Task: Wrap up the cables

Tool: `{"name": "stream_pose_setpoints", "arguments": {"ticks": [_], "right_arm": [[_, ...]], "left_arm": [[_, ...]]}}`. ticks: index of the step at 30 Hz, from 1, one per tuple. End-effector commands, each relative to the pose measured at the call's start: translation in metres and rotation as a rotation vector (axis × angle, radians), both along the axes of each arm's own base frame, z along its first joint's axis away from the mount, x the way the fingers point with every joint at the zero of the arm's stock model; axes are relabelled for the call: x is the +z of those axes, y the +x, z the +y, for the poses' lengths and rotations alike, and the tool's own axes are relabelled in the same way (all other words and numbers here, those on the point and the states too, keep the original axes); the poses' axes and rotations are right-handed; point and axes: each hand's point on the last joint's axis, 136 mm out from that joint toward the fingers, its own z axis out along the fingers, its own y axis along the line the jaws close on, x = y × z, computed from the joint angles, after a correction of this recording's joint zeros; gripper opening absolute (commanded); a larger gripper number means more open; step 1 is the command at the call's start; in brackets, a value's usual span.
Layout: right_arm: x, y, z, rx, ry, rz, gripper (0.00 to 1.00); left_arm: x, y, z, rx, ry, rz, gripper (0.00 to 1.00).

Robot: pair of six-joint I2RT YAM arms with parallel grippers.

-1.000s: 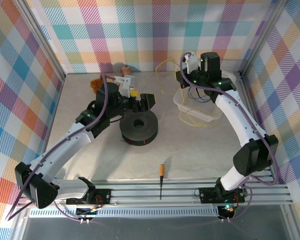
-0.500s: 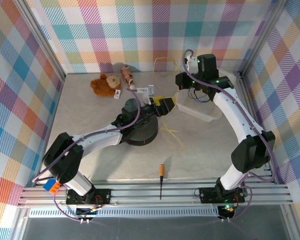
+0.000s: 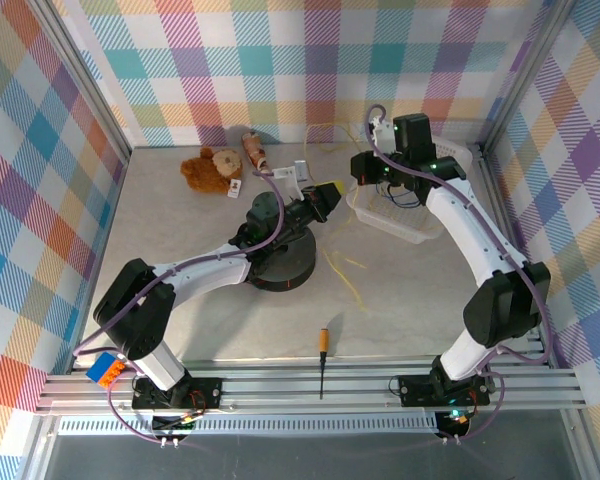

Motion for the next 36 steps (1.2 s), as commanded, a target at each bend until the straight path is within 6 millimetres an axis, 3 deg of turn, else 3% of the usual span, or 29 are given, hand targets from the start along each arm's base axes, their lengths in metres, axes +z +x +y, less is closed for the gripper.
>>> {"name": "stream_pose_setpoints", "arguments": {"ticks": [1,4,8,11,13,19,22,29,32,34,36], "right_arm": [[0.011,-0.008,-0.014,-0.027,-0.047,-0.033,0.0],[0.008,-0.005,-0.038,-0.107,-0.115,-0.043,0.0],[0.008,0.004,-0.081,-0.235,-0.222,-0.07,0.0],[0.01,0.008,-0.103,-0.273,-0.317,-0.108,0.0],[0.013,0.009,-0.107,-0.257,-0.366,-0.144,0.0],[0.013,0.016,-0.114,-0.212,-0.495,-0.208,0.0],[0.004,0.022,-0.115,-0.183,-0.547,-0.205,0.0],[-0.017,0.026,-0.092,-0.075,-0.493,-0.154,0.0],[-0.019,0.019,-0.076,-0.005,-0.426,-0.123,0.01],[-0.022,0.012,-0.063,0.058,-0.368,-0.096,0.27],[-0.023,0.005,-0.052,0.109,-0.314,-0.098,0.44]], "left_arm": [[0.022,-0.004,0.011,0.005,0.005,-0.028,0.0],[0.009,-0.007,0.02,-0.007,0.159,0.023,0.0],[-0.026,-0.02,0.034,-0.087,0.526,0.131,0.0],[-0.063,-0.033,0.063,-0.131,0.825,0.252,0.0],[-0.077,-0.036,0.087,-0.117,0.99,0.316,0.0],[-0.072,-0.03,0.15,0.015,1.37,0.33,0.0],[-0.067,-0.023,0.168,0.059,1.495,0.316,0.0],[-0.063,-0.01,0.164,0.029,1.581,0.268,0.0],[-0.052,-0.011,0.153,0.004,1.51,0.229,0.0],[-0.043,-0.016,0.138,-0.041,1.414,0.19,0.0],[-0.035,-0.019,0.124,-0.077,1.333,0.158,0.0]]}}
